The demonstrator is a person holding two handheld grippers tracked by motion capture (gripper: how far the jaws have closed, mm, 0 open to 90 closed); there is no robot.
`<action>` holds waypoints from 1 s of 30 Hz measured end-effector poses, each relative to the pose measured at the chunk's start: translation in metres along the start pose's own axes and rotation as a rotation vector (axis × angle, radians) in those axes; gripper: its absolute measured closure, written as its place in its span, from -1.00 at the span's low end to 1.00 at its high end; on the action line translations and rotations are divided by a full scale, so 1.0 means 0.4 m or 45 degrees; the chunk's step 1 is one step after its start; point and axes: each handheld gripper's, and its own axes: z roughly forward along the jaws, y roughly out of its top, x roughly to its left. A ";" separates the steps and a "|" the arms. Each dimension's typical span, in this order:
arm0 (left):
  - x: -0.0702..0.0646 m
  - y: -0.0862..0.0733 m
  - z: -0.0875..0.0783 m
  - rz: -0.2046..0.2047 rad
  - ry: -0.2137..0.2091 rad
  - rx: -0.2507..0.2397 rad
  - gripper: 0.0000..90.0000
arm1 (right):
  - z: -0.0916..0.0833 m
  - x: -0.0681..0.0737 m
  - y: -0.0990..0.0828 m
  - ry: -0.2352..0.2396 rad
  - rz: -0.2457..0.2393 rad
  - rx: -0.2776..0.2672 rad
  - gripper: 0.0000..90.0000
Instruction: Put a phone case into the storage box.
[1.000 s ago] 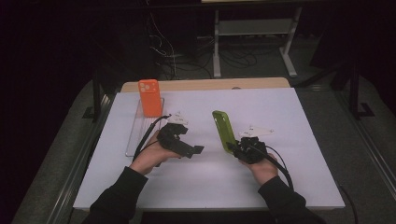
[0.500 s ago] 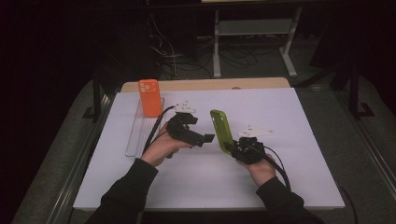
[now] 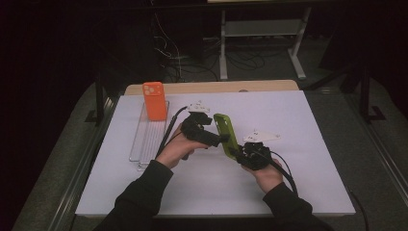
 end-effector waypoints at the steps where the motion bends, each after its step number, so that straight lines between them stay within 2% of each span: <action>1: -0.001 0.000 0.004 -0.011 -0.007 -0.006 -1.00 | 0.000 0.001 0.000 0.002 0.003 0.002 0.68; 2: -0.001 0.001 0.008 -0.004 -0.008 -0.005 -1.00 | 0.000 0.002 0.000 0.005 0.005 0.001 0.68; 9: -0.005 -0.001 0.034 -0.041 -0.025 -0.024 -1.00 | 0.001 0.008 0.003 0.019 -0.009 -0.014 0.68; 14: -0.002 -0.001 0.043 -0.077 -0.036 -0.035 -1.00 | 0.005 0.007 0.001 0.020 -0.007 -0.004 0.68; 19: -0.001 0.001 0.050 -0.089 -0.038 -0.024 -1.00 | 0.010 0.011 -0.004 0.021 -0.009 0.012 0.68; 21: -0.003 0.001 0.051 -0.079 -0.004 -0.035 -0.90 | 0.012 0.011 -0.006 0.020 -0.017 0.013 0.68; 27: -0.001 0.002 0.053 -0.087 -0.029 -0.048 -0.79 | 0.009 0.010 -0.009 0.014 -0.013 0.018 0.68; 30: -0.004 0.005 0.053 -0.089 -0.037 -0.064 -0.74 | 0.008 0.009 -0.009 0.002 -0.044 0.019 0.67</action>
